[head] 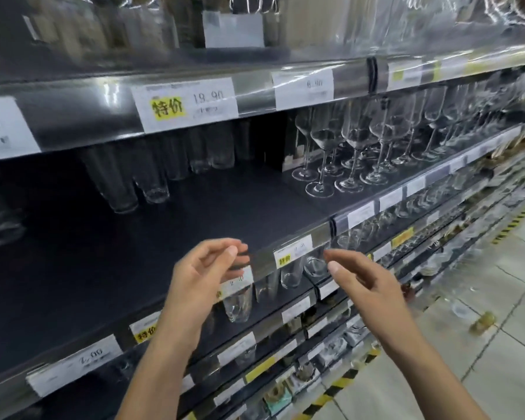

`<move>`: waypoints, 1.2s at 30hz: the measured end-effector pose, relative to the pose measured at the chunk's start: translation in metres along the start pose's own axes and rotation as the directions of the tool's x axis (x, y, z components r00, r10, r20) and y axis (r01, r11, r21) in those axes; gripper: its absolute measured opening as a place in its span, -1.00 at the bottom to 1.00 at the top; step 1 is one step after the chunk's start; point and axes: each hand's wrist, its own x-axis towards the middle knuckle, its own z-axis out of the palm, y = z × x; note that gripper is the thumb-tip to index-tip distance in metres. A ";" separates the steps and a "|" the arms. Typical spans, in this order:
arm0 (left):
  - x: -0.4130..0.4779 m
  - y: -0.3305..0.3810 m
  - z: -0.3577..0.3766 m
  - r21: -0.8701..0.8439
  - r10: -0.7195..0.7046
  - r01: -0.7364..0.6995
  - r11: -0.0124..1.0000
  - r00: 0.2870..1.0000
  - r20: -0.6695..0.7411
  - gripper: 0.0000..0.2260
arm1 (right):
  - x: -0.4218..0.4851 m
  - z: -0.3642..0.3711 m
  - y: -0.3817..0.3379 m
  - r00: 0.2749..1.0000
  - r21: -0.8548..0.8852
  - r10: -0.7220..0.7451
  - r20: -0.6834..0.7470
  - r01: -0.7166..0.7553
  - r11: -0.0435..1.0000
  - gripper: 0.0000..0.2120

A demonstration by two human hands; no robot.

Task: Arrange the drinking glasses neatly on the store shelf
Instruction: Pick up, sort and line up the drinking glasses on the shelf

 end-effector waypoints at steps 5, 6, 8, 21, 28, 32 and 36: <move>0.049 -0.004 0.017 0.014 0.010 -0.009 1.000 0.996 -0.089 -0.86 | 0.073 -0.005 0.004 0.999 0.048 -0.026 0.045 0.024 0.999 -0.78; 0.057 -0.005 0.020 0.015 0.008 -0.007 1.000 0.994 -0.106 -0.86 | 0.085 -0.005 0.005 0.998 0.047 -0.036 0.054 0.033 0.998 -0.80; 0.070 -0.006 0.025 0.010 -0.015 0.017 1.000 0.990 -0.141 -0.85 | 0.106 -0.002 0.006 0.996 0.039 -0.048 0.081 0.045 0.998 -0.82; 0.140 -0.021 0.033 0.176 -0.062 0.143 0.974 0.915 -0.399 -0.90 | 0.247 0.068 0.016 0.901 -0.021 0.006 0.435 0.004 1.000 -0.79; 0.165 -0.025 -0.031 0.248 -0.008 0.184 0.951 0.818 -0.576 -0.92 | 0.281 0.118 0.014 0.744 -0.086 0.019 0.668 0.052 0.995 -0.60; 0.167 -0.033 -0.074 0.268 0.098 0.138 0.953 0.699 -0.708 -0.76 | 0.291 0.164 0.014 0.747 -0.121 -0.105 0.657 0.242 0.963 -0.60; 0.178 -0.032 -0.096 0.269 0.130 0.161 0.950 0.580 -0.805 -0.63 | 0.295 0.210 0.007 0.711 -0.130 -0.176 0.681 0.353 0.926 -0.50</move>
